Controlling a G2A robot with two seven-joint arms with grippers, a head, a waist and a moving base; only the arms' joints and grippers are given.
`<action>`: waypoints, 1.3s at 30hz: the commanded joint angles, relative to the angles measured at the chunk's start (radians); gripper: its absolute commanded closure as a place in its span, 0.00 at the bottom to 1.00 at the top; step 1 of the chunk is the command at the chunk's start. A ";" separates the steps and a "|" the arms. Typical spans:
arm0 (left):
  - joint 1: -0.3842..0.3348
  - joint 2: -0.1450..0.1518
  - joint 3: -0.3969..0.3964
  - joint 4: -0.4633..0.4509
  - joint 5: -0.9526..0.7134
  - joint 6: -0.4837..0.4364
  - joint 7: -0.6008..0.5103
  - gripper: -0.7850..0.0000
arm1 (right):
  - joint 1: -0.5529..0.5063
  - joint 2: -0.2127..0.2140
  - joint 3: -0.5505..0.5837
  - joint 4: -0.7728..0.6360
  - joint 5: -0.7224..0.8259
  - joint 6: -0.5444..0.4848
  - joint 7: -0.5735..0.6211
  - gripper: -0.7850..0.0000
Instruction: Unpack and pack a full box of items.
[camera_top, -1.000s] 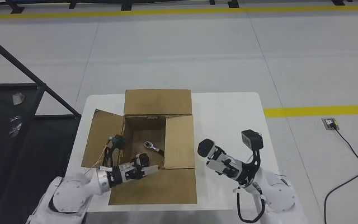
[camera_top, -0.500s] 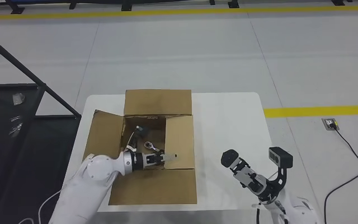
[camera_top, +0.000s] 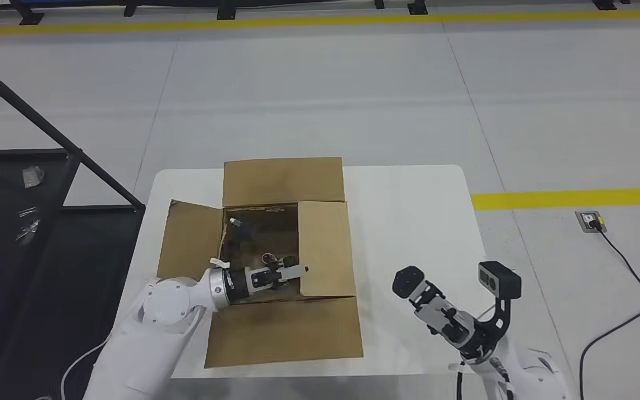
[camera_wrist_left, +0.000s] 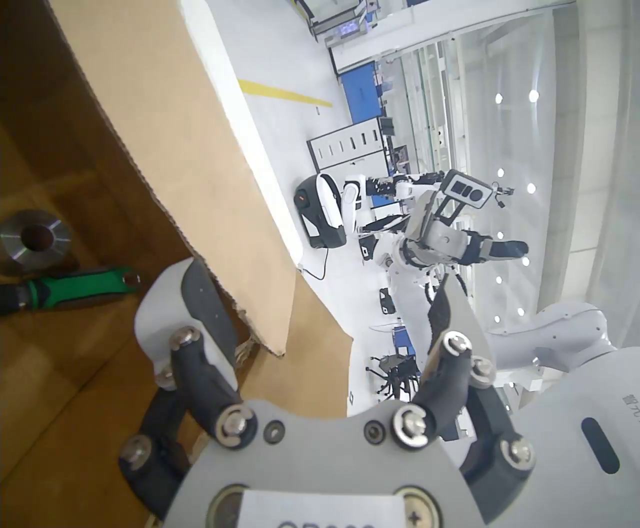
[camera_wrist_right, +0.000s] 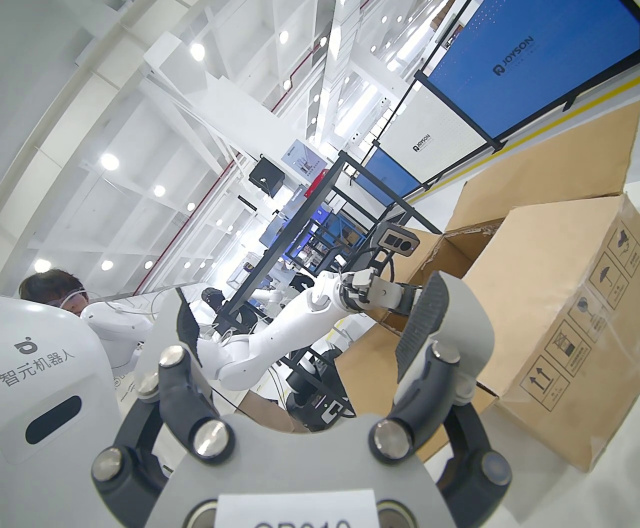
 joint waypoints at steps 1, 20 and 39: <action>0.004 0.001 -0.005 -0.019 0.000 0.012 0.015 0.00 | 0.004 0.003 -0.003 0.003 0.000 0.001 -0.003 0.00; -0.146 -0.080 0.216 -0.009 0.012 0.041 0.249 0.00 | -0.132 0.043 0.125 -0.108 0.048 -0.033 -0.069 0.00; -0.392 -0.232 0.529 0.248 0.170 0.148 0.299 0.00 | -0.204 0.074 0.186 -0.148 0.094 -0.053 -0.094 0.00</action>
